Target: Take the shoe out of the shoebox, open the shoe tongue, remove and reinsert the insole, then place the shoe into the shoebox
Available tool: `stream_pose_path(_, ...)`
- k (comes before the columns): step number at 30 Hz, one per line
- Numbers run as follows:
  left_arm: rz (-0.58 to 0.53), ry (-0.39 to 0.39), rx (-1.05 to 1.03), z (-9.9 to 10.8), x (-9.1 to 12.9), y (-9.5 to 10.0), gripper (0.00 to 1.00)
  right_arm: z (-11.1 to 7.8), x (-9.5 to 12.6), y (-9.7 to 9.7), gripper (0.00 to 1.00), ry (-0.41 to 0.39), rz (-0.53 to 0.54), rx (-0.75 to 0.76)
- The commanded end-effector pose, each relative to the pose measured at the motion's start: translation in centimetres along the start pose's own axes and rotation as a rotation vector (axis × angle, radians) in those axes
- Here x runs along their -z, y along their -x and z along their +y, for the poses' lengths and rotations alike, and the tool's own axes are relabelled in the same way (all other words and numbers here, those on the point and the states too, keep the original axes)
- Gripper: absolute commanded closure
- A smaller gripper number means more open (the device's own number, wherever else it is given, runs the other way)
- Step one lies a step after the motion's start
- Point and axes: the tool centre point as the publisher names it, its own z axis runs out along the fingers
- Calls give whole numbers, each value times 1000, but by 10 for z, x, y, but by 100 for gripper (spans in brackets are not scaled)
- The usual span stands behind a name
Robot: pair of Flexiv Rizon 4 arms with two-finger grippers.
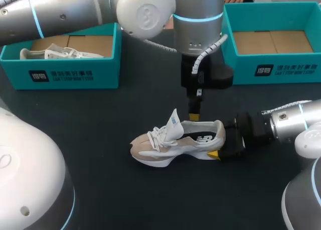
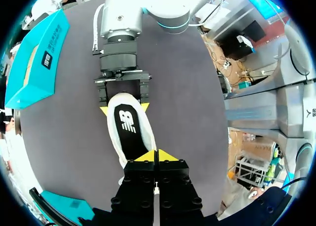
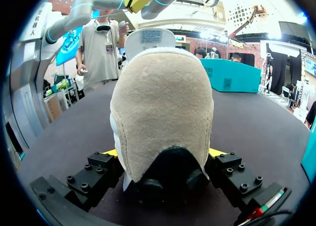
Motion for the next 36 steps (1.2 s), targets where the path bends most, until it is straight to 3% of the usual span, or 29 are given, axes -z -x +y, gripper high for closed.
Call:
stream_pose_path(1,1,17,38,-11,-27,8,100,-3,-4,2,100,-3,-1,-1)
stream_pose_path(4,9,27,71,-7,-42,16,100,-3,-4,2,100,-3,-1,-1)
stream_pose_path(18,9,27,71,-7,-42,16,100,-3,-4,2,100,-3,-1,-1)
stream_pose_path(19,-28,-24,89,-9,-48,18,100,-3,-4,2,100,-3,-1,-1)
stream_pose_path(21,35,-42,69,-11,-57,21,100,-3,-4,2,100,-3,-1,-1)
stream_pose_path(22,-13,-77,94,-11,-62,24,100,-3,-4,2,100,-3,-1,-1)
stream_pose_path(32,-20,-61,126,-12,-97,49,100,-3,-4,2,100,-3,-1,-1)
stream_pose_path(36,-11,-55,119,-9,-107,43,100,-3,-4,2,100,-3,-1,-1)
